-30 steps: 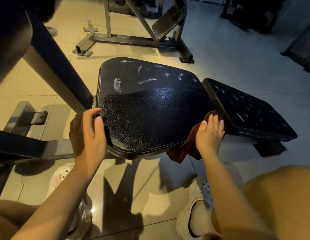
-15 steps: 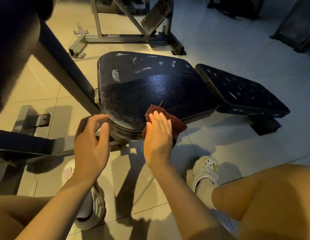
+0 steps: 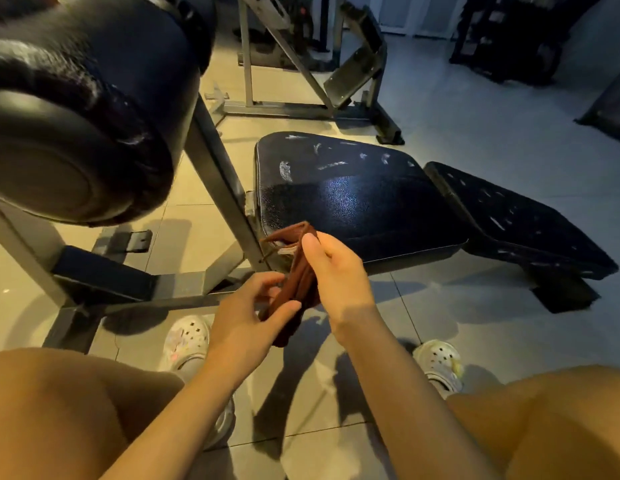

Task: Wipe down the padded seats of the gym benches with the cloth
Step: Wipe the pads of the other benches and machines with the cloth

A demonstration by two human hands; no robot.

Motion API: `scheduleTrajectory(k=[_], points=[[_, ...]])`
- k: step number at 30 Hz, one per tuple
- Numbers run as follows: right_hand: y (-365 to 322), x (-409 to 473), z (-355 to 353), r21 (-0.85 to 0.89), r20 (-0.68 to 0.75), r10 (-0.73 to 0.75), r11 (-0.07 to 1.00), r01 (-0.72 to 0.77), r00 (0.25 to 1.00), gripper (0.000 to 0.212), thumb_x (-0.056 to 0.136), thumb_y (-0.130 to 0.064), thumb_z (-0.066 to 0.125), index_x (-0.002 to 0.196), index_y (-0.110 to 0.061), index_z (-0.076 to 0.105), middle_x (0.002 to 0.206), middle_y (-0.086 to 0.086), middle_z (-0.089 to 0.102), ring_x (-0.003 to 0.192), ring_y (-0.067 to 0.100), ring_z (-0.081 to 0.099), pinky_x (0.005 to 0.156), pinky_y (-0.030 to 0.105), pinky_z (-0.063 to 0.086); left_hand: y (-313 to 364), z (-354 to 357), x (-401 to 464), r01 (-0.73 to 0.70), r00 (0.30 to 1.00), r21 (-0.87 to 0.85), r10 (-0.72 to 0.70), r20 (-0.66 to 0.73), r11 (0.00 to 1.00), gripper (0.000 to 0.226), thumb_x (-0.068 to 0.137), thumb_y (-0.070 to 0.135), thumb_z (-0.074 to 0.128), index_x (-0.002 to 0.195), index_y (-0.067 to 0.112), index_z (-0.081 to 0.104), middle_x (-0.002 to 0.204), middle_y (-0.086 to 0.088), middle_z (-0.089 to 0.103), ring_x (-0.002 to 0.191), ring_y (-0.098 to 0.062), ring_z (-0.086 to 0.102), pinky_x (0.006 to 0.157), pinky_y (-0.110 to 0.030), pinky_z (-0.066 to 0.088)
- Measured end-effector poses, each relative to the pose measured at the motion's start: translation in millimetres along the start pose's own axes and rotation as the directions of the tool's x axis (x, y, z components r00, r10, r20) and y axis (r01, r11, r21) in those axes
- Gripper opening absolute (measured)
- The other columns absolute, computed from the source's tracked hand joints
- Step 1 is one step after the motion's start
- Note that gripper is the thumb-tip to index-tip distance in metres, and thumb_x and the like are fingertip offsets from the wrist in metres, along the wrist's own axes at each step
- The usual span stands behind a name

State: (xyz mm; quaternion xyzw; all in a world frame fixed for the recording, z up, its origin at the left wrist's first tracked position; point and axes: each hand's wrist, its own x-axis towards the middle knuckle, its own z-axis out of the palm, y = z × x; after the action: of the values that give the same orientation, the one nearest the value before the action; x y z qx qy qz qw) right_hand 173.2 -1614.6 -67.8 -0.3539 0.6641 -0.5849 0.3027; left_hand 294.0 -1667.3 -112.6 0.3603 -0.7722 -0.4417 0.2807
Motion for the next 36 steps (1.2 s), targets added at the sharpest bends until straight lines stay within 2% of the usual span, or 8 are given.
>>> scheduleTrajectory(k=[4, 10, 13, 16, 21, 28, 33, 36], points=[[-9.4, -6.3, -20.2, -0.076, -0.005, -0.074, 0.994, 0.073, 0.997, 0.024, 0.103, -0.026, 0.045, 0.096, -0.019, 0.067, 0.074, -0.012, 0.062, 0.07, -0.004, 0.058, 0.065, 0.011, 0.045, 3.1, 5.8, 5.6, 0.043, 0.99, -0.121, -0.026, 0.137, 0.992, 0.021, 0.081, 0.032, 0.077, 0.094, 0.041, 0.063, 0.086, 0.026, 0.064, 0.086, 0.008, 0.058, 0.072, -0.006, 0.04], [-26.0, -12.1, -66.8, -0.193, 0.004, -0.141, 0.971, 0.139, 0.99, 0.023, 0.101, -0.017, 0.049, 0.095, -0.014, 0.071, 0.084, 0.0, 0.071, 0.083, 0.015, 0.067, 0.076, 0.025, 0.053, 8.6, 18.5, 9.4, -0.008, 0.978, -0.273, 0.065, 0.198, 0.962, 0.028, 0.064, 0.055, 0.071, 0.079, 0.031, 0.065, 0.077, 0.003, 0.064, 0.079, -0.021, 0.062, 0.076, -0.039, 0.05], [-30.8, -8.4, -85.3, -0.207, -0.012, -0.128, 0.971, 0.123, 0.992, 0.024, 0.101, -0.016, 0.049, 0.096, -0.009, 0.071, 0.09, 0.013, 0.072, 0.089, 0.026, 0.068, 0.086, 0.043, 0.053, 14.8, 21.2, 12.0, -0.041, 0.971, -0.283, 0.104, 0.214, 0.958, 0.023, 0.067, 0.051, 0.071, 0.079, 0.032, 0.063, 0.074, 0.004, 0.064, 0.073, -0.014, 0.061, 0.072, -0.033, 0.049], [-27.6, -4.4, -91.0, -0.24, -0.018, -0.123, 0.964, 0.115, 0.992, 0.024, 0.101, -0.018, 0.05, 0.098, -0.009, 0.071, 0.092, 0.019, 0.069, 0.09, 0.034, 0.066, 0.086, 0.051, 0.051, 19.3, 25.1, 10.2, -0.01, 0.965, -0.272, 0.081, 0.25, 0.962, 0.02, 0.077, 0.022, 0.08, 0.079, 0.028, 0.061, 0.064, 0.011, 0.058, 0.064, -0.005, 0.055, 0.066, -0.024, 0.044], [-22.5, -2.3, -85.7, -0.215, 0.001, -0.13, 0.968, 0.128, 0.991, 0.021, 0.1, -0.013, 0.05, 0.097, -0.007, 0.07, 0.092, 0.017, 0.071, 0.085, 0.028, 0.066, 0.083, 0.042, 0.053, 20.6, 17.7, 11.3, -0.011, 0.981, -0.187, 0.047, 0.189, 0.982, 0.028, 0.077, 0.009, 0.079, 0.086, 0.031, 0.066, 0.069, 0.009, 0.064, 0.072, -0.013, 0.063, 0.074, -0.034, 0.05], [-21.9, -1.2, -83.2, -0.221, -0.024, -0.135, 0.967, 0.126, 0.991, 0.017, 0.098, -0.011, 0.055, 0.091, -0.008, 0.07, 0.084, 0.016, 0.07, 0.075, 0.018, 0.064, 0.074, 0.04, 0.056, 25.1, 10.5, 8.8, -0.087, 0.96, -0.073, 0.103, 0.262, 0.994, 0.015, 0.072, 0.04, 0.064, 0.087, 0.038, 0.066, 0.085, 0.016, 0.066, 0.084, -0.004, 0.061, 0.079, -0.029, 0.048], [-37.7, 28.0, -87.3, -0.374, -0.079, -0.229, 0.909, 0.184, 0.97, 0.021, 0.098, -0.024, 0.057, 0.081, -0.02, 0.069, 0.076, -0.004, 0.067, 0.073, 0.009, 0.059, 0.072, 0.031, 0.048, 49.5, -4.3, 25.6, -0.163, 0.978, -0.139, 0.178, 0.106, 0.977, 0.015, 0.076, 0.028, 0.074, 0.088, 0.031, 0.067, 0.086, 0.013, 0.069, 0.085, -0.008, 0.065, 0.082, -0.031, 0.05], [-53.6, 72.5, -93.8, -0.531, -0.037, -0.252, 0.825, 0.195, 0.967, 0.023, 0.099, -0.033, 0.053, 0.081, -0.028, 0.067, 0.078, -0.013, 0.063, 0.079, 0.008, 0.058, 0.073, 0.028, 0.041, 65.6, -12.3, 62.9, -0.248, 0.969, -0.021, 0.248, -0.013, 0.968, 0.024, 0.082, 0.017, 0.075, 0.096, 0.033, 0.065, 0.095, 0.016, 0.068, 0.093, -0.004, 0.063, 0.088, -0.026, 0.048]])
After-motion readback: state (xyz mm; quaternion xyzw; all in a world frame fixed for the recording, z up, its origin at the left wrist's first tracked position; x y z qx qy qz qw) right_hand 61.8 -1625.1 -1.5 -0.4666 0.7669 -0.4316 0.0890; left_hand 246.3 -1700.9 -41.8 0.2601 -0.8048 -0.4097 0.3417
